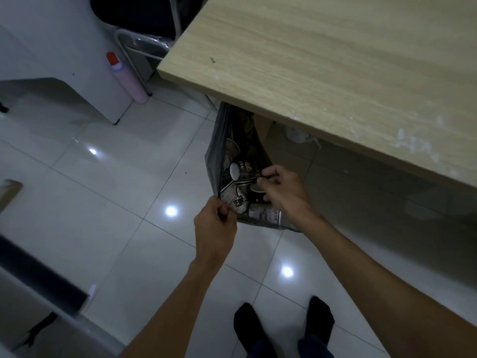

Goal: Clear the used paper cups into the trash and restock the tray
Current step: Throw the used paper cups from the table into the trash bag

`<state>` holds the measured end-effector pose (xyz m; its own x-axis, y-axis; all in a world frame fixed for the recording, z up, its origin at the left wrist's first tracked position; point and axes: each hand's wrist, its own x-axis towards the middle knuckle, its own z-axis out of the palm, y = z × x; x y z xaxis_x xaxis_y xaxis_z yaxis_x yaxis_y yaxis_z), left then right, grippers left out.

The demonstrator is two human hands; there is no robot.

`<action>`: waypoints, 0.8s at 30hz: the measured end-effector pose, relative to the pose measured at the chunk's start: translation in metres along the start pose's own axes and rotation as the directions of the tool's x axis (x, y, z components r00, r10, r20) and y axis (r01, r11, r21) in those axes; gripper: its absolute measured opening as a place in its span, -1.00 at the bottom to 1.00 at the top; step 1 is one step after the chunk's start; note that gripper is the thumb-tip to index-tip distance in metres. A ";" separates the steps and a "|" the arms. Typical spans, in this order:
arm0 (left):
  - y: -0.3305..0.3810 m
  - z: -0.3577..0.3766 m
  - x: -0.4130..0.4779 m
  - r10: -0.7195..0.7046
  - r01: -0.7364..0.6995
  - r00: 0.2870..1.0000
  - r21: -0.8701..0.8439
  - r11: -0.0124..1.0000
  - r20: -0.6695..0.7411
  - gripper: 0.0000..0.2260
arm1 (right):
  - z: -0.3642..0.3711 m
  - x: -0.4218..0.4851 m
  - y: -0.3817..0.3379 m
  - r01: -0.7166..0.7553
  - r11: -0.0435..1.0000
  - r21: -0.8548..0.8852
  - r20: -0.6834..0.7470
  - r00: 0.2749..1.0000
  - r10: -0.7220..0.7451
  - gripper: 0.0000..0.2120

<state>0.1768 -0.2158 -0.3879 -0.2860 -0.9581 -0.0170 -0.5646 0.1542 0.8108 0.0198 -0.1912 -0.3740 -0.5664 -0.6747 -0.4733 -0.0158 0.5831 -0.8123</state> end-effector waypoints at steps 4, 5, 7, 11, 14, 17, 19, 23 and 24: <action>0.011 -0.003 -0.003 0.036 -0.041 0.996 0.058 0.997 0.079 -0.59 | -0.028 -0.034 -0.004 -0.031 0.995 0.092 -0.081 0.996 0.038 -0.83; 0.015 -0.004 -0.003 0.025 -0.032 0.994 0.073 0.997 0.102 -0.59 | -0.036 -0.045 -0.005 -0.037 0.993 0.112 -0.096 0.994 0.048 -0.83; 0.030 -0.012 -0.011 -0.018 0.006 0.992 0.091 0.996 0.129 -0.62 | -0.052 -0.072 -0.012 -0.045 0.989 0.143 -0.103 0.993 0.060 -0.83; 0.067 -0.026 -0.024 0.001 -0.012 0.986 0.064 0.998 0.167 -0.64 | -0.090 -0.122 -0.030 0.014 0.990 0.141 -0.152 0.988 0.008 -0.86; 0.098 -0.037 -0.035 0.019 -0.027 0.983 0.043 0.999 0.183 -0.64 | -0.117 -0.154 -0.042 0.065 0.986 0.152 -0.196 0.980 -0.035 -0.88; 0.129 -0.046 -0.047 0.037 -0.044 0.980 0.029 0.999 0.194 -0.66 | -0.144 -0.179 -0.052 0.086 0.983 0.165 -0.226 0.973 -0.048 -0.89; 0.153 -0.052 -0.056 0.050 -0.055 0.975 0.018 0.998 0.214 -0.71 | -0.166 -0.195 -0.056 0.103 0.980 0.173 -0.249 0.967 -0.058 -0.89; 0.205 -0.057 -0.078 0.114 -0.118 0.958 0.001 0.993 0.263 -0.80 | -0.208 -0.227 -0.050 0.123 0.975 0.185 -0.297 0.953 -0.063 -0.91; 0.225 -0.056 -0.085 0.154 -0.160 0.951 -0.001 0.987 0.267 -0.81 | -0.223 -0.239 -0.051 0.140 0.971 0.193 -0.315 0.946 -0.074 -0.91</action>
<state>0.1177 -0.1127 -0.1716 -0.5657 -0.8233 -0.0472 -0.5110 0.3051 0.8036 -0.0282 0.0418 -0.1436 -0.7944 -0.5387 -0.2806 0.0647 0.3842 -0.9210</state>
